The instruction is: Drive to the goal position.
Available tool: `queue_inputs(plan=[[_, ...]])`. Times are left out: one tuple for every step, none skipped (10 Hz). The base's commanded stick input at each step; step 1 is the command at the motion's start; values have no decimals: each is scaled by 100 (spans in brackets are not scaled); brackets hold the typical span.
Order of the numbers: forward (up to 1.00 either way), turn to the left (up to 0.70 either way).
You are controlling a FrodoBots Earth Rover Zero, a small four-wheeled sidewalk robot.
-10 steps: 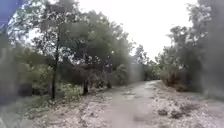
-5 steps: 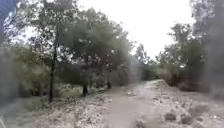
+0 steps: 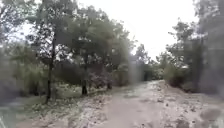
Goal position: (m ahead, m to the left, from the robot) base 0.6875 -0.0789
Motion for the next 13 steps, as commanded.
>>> queue_inputs(plan=[[45,0],[45,0],[45,0],[45,0],[45,0],[45,0],[45,0],[45,0],[45,0],[45,0],[45,0],[45,0],[45,0]])
